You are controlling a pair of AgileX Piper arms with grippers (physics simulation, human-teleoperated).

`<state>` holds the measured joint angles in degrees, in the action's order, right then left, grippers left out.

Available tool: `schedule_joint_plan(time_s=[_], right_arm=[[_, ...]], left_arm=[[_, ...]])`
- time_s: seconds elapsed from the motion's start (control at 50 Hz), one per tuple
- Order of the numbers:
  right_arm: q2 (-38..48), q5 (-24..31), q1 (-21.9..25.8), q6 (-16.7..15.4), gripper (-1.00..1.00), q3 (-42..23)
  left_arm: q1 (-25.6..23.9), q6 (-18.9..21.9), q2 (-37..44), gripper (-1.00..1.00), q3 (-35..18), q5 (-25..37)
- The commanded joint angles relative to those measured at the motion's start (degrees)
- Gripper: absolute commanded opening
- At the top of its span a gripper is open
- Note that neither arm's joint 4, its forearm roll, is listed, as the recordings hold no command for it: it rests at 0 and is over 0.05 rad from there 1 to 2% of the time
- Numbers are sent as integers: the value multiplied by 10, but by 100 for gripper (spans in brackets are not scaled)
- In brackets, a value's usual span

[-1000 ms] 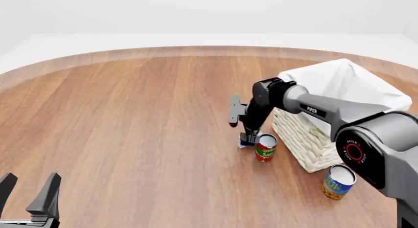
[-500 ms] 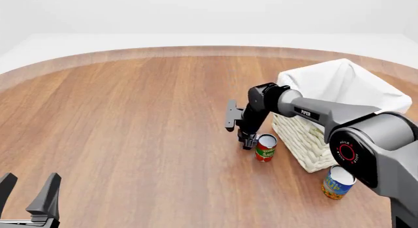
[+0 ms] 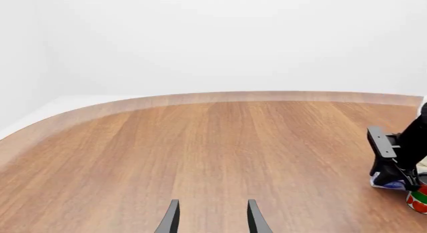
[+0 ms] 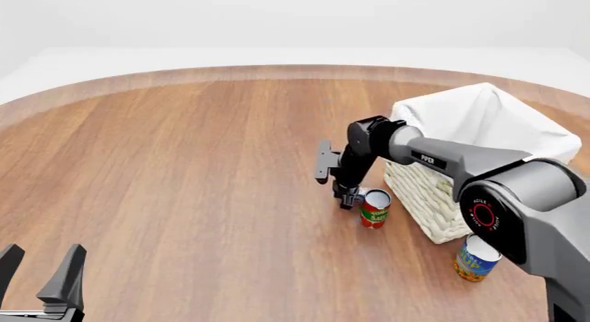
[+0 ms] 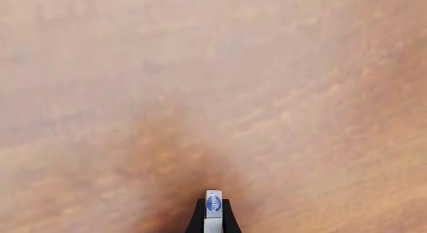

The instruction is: Pick up the alphabet soup and the cream cheese box, and put them in the basket.

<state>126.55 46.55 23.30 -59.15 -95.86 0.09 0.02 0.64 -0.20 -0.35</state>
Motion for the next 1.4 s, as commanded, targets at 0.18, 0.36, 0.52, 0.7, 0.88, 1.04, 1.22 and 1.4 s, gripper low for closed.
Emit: schedule_joint_plan(time_s=[0.18,0.36,0.52,0.7,0.88,1.04,1.22,1.4], right_arm=[[48,37,-4,6,-100,-127],[47,35,-2,25,-100,-144],[41,41,18,89,-100,-199],[19,44,37,149,-100,-204],[-6,33,46,216,-100,-198],[-46,1,52,276,-100,-169],[-128,-62,70,342,-100,-83],[-216,-123,91,390,-100,34]], left_arm=[[0,0,0,100,0,0],[0,0,0,100,0,0],[0,0,0,100,0,0],[0,0,0,100,0,0],[0,0,0,100,0,0],[0,0,0,100,0,0],[0,0,0,100,0,0],[0,0,0,100,0,0]])
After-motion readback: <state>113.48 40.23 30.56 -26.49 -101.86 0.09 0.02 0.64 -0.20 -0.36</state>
